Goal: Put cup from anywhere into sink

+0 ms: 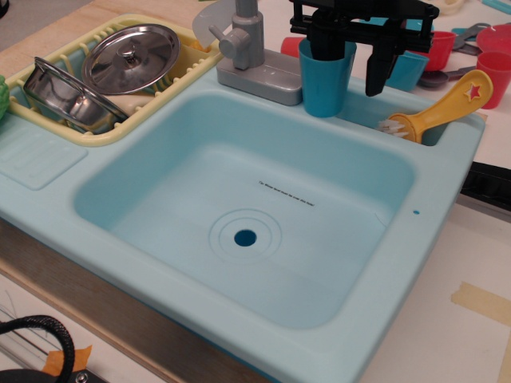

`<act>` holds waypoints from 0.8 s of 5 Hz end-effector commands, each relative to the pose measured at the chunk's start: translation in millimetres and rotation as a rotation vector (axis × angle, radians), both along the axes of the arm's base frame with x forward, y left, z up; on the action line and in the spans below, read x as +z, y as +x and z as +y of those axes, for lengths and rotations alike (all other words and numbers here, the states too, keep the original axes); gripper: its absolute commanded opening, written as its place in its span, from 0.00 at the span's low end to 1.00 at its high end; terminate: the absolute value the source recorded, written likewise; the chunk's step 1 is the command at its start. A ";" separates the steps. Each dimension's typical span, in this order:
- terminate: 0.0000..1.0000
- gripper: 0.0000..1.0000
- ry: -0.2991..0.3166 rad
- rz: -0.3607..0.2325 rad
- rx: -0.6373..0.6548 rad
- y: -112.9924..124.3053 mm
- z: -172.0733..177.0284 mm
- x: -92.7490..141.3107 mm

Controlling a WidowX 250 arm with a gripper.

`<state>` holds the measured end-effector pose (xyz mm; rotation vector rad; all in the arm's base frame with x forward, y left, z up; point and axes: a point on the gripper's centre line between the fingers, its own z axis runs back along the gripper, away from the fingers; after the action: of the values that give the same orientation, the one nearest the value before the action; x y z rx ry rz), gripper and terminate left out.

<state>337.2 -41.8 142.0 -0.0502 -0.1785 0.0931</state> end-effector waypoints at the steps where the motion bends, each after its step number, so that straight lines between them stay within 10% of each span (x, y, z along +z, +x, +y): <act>1: 0.00 0.00 0.001 -0.028 0.002 1.5 3.0 6.0; 4: 0.00 0.00 0.065 -0.096 0.103 -29.3 5.1 30.9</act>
<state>291.8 -32.0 160.5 0.0213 -0.2473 0.2442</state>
